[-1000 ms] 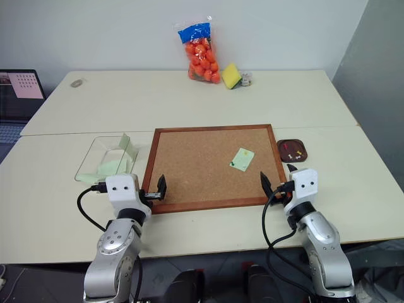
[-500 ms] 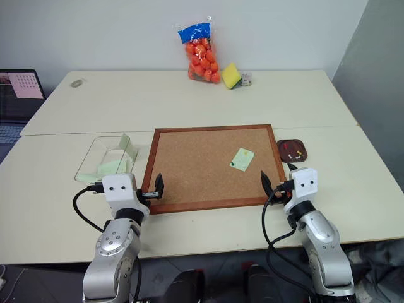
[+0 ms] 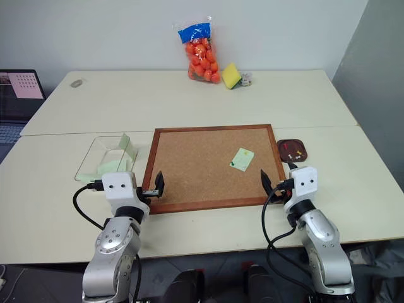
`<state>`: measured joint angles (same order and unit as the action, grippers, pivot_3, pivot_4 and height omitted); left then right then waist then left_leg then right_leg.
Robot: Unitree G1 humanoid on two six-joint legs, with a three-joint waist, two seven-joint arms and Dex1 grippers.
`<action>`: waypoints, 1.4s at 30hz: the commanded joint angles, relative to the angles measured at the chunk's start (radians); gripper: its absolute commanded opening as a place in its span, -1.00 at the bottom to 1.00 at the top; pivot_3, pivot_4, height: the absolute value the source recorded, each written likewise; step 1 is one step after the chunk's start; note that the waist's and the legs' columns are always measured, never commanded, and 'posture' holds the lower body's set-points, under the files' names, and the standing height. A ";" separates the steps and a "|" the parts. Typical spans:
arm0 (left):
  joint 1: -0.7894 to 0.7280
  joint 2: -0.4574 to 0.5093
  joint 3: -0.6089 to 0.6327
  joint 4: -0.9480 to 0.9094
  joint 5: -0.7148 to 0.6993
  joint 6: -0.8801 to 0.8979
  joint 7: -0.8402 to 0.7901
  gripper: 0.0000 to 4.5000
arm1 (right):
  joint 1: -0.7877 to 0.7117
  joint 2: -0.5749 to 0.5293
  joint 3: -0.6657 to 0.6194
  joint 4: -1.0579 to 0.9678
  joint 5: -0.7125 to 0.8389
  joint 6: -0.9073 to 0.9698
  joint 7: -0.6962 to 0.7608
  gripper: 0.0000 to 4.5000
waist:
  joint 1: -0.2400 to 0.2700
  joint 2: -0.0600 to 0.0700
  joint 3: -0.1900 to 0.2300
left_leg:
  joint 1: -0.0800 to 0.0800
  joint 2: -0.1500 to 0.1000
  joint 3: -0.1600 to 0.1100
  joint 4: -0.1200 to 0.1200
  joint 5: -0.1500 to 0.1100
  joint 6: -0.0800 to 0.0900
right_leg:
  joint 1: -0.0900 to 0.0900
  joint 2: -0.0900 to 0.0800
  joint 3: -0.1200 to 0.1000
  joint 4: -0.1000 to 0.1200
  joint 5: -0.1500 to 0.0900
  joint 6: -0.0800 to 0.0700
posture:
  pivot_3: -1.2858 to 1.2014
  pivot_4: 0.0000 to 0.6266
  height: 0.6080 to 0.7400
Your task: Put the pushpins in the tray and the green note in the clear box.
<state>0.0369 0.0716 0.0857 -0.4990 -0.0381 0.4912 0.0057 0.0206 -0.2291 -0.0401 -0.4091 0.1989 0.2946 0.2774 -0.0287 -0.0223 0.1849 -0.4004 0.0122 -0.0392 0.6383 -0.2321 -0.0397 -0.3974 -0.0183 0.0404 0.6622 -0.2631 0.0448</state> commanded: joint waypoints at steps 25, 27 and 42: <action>-0.338 0.267 -0.181 0.415 -0.210 -0.080 -0.621 -0.62 | -0.414 -0.061 0.082 0.409 0.003 -0.060 0.201 1.00 | -0.001 0.000 0.000 | 0.000 0.000 0.000 0.001 0.000 0.000 | 0.000 0.000 0.000 0.001 0.002 -0.004 | 0.03 -0.52 1.00; -0.350 0.261 -0.186 0.445 -0.202 -0.094 -0.621 -0.81 | -0.444 -0.052 0.088 0.438 -0.008 -0.065 0.197 1.00 | -0.002 0.000 0.000 | 0.000 0.000 0.000 0.001 0.000 0.000 | 0.000 0.000 0.000 0.001 0.002 -0.005 | 0.03 -0.52 1.00; -0.389 0.233 -0.266 0.666 -0.129 -0.092 -0.639 -0.98 | -0.590 0.001 0.117 0.673 -0.108 -0.086 0.149 1.00 | -0.001 0.002 -0.001 | 0.002 -0.001 0.000 0.001 0.000 0.000 | 0.002 0.000 0.000 0.003 0.003 -0.006 | 0.03 -0.52 1.00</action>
<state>-0.3694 0.3081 -0.1352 0.1047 -0.1932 0.3782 -0.6154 -0.5327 -0.2383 0.0754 0.2498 0.0993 0.2255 0.4412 -0.0297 -0.0204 0.1838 -0.3969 0.0116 -0.0391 0.6396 -0.2319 -0.0395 -0.3944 -0.0182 0.0403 0.6648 -0.2600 0.0394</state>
